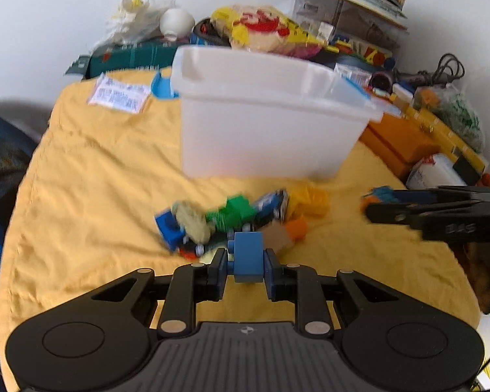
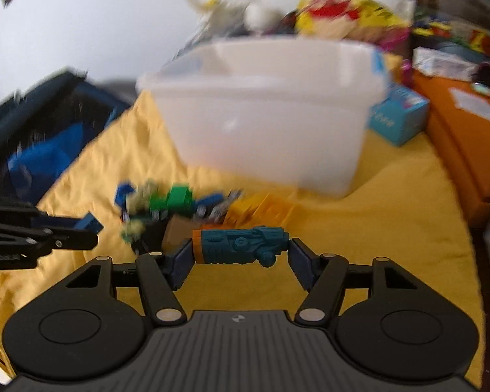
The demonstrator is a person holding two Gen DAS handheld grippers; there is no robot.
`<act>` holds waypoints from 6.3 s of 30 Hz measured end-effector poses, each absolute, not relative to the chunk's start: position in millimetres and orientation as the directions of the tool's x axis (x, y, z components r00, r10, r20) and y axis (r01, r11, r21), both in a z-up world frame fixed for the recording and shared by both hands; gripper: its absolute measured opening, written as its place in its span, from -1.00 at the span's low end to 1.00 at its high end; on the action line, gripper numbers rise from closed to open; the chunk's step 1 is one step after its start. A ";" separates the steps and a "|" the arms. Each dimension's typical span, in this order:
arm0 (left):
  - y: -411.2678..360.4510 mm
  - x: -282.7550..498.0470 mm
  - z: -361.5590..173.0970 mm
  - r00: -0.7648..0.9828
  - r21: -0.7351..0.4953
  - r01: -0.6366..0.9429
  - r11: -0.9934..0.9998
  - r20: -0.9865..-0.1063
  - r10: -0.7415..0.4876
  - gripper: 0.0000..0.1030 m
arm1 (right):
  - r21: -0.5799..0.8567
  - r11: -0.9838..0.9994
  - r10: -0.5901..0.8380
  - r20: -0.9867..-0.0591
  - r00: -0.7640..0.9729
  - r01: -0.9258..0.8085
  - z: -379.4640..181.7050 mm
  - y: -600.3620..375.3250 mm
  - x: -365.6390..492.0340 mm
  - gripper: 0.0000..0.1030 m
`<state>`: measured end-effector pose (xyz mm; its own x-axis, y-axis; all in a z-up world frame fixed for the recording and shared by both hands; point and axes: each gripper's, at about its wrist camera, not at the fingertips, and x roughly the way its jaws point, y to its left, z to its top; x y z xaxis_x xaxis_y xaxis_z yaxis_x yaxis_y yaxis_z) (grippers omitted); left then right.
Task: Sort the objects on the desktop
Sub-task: 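Carry the blue brick and teal toy gun over the bin, then open both grippers to drop the blue brick and teal gun into the bin, then grasp the pale green block with left while right grasps yellow brick, then carry the green block and yellow brick into the bin and release both, then grasp the black toy car with left while right grasps orange brick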
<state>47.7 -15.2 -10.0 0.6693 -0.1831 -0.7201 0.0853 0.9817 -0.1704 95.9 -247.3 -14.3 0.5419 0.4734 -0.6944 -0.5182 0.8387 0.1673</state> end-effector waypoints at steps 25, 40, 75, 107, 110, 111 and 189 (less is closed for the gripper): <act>-8.8 153.5 109.1 0.780 -0.122 0.139 0.983 -0.598 -0.185 -0.49 | 0.207 0.877 0.473 -0.535 0.700 -0.434 99.7 -283.9 168.1 0.28; -16.5 215.3 114.1 0.719 -0.136 0.144 0.980 -0.666 -0.198 -0.50 | 0.186 0.863 0.475 -0.615 0.629 -0.470 114.8 -257.3 228.2 0.28; 3.0 69.7 -27.5 0.622 -0.111 0.101 0.989 -0.769 -0.150 -0.14 | 0.078 0.841 0.422 -0.715 0.558 -0.536 0.5 -242.2 135.2 0.40; -15.3 84.1 -66.5 0.606 -0.133 0.081 0.988 -0.780 -0.155 -0.33 | 0.069 0.891 0.321 -0.794 0.517 -0.448 -74.9 -203.0 163.3 -0.13; -12.8 83.0 -59.9 0.616 -0.146 0.073 0.987 -0.771 -0.160 -0.33 | 0.071 0.875 0.346 -0.783 0.516 -0.479 -71.4 -201.8 162.1 -0.16; -11.7 82.0 -56.3 0.622 -0.154 0.070 0.986 -0.765 -0.164 -0.33 | 0.074 0.872 0.354 -0.779 0.518 -0.485 -69.2 -203.1 160.7 -0.17; -36.9 91.3 -49.9 0.545 -0.189 0.128 0.974 -0.807 -0.228 -0.15 | 0.176 0.858 0.462 -0.674 0.576 -0.482 17.9 -260.1 131.7 0.24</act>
